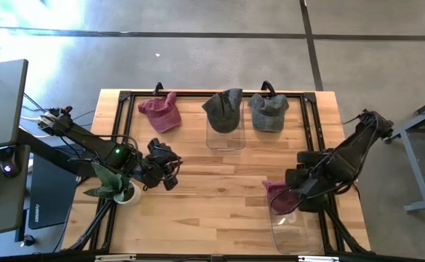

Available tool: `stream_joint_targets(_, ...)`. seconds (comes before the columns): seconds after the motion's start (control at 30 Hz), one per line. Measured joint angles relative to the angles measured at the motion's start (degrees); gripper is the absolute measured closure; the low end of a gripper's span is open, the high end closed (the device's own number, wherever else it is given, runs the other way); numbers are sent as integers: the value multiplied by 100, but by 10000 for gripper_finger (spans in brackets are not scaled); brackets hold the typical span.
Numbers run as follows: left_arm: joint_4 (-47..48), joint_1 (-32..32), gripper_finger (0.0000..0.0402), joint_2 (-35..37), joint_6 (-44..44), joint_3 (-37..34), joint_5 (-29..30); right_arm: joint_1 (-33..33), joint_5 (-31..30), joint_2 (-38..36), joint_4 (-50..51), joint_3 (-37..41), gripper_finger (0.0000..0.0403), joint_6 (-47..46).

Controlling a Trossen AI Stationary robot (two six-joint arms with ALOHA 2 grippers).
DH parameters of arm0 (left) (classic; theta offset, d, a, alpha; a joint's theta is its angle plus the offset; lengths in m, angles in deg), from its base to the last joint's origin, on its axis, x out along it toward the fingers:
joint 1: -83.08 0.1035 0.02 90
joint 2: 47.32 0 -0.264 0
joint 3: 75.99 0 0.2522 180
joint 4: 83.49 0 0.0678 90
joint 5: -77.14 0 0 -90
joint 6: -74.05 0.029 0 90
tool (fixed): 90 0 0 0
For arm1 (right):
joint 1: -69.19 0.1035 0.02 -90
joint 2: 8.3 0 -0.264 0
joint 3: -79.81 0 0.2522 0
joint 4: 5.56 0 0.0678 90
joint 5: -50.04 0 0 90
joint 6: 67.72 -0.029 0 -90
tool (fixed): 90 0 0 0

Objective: Pick & Place hat
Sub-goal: Put the bottom red cap into the bottom transparent bin

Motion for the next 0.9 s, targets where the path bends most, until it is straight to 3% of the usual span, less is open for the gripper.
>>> stream_joint_targets(0.23, -113, 0, 331, -2, -2, 0, 8, -356, 81, -15, -779, -468, 219, 32)
stream_joint_targets(0.4, -225, 0, 331, -2, -2, 0, 48, -1125, -136, 163, -1170, -469, 264, 3)
stream_joint_targets(0.63, -540, 0, 331, -2, 154, 0, -167, -2632, 1211, 897, -1044, -467, 389, 1026)
stream_joint_targets(0.73, -622, 0, 331, -2, 162, 0, -292, -2972, 2000, 1307, -994, -467, 389, 1721)
stream_joint_targets(0.9, -715, -11, 331, -2, 168, 0, -457, -3091, 2291, 1947, -415, -465, 386, 2149)
